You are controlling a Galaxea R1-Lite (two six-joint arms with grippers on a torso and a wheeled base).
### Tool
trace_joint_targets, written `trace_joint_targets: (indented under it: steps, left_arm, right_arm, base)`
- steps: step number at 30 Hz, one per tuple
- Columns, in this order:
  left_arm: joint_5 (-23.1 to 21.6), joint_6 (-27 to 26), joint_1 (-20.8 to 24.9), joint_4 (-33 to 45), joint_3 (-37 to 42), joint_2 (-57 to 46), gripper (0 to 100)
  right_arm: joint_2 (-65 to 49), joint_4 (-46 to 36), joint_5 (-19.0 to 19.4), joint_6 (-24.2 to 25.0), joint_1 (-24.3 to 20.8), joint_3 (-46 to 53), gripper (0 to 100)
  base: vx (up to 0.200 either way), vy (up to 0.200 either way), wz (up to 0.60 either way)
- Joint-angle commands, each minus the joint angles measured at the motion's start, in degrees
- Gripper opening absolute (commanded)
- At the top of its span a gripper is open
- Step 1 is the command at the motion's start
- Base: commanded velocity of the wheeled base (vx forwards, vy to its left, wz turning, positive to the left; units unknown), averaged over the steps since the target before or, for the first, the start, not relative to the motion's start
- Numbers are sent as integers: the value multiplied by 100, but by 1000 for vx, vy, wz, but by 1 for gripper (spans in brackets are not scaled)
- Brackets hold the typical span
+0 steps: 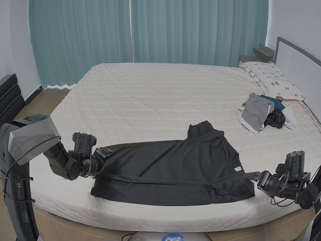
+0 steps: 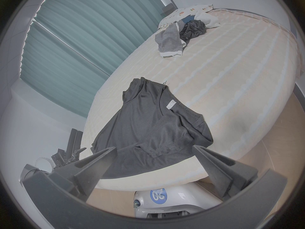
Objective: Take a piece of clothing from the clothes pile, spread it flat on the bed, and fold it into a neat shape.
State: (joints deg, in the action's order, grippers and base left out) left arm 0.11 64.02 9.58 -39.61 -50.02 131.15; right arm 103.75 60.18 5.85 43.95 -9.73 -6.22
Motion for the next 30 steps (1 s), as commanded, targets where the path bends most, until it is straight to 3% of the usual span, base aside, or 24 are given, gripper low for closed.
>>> trace_joint_targets:
  steps: [1,8,15,16,30]
  left_arm:
    - [51,-30,-18,-3,-26,69,100]
    - [165,-540,-9,-12,238,122,100]
    - [174,-558,9,-12,203,139,100]
    - [182,-558,9,-3,203,139,0]
    - [639,-531,-35,6,133,192,0]
  right_arm:
    - [13,2,4,0,-3,6,100]
    - [4,2,4,9,-3,6,100]
    - [22,2,13,9,6,6,100]
    - [22,2,13,9,6,6,100]
    - [233,248,4,0,32,86,100]
  base:
    - [0,0,0]
    - [0,0,0]
    - [0,0,0]
    - [0,0,0]
    - [0,0,0]
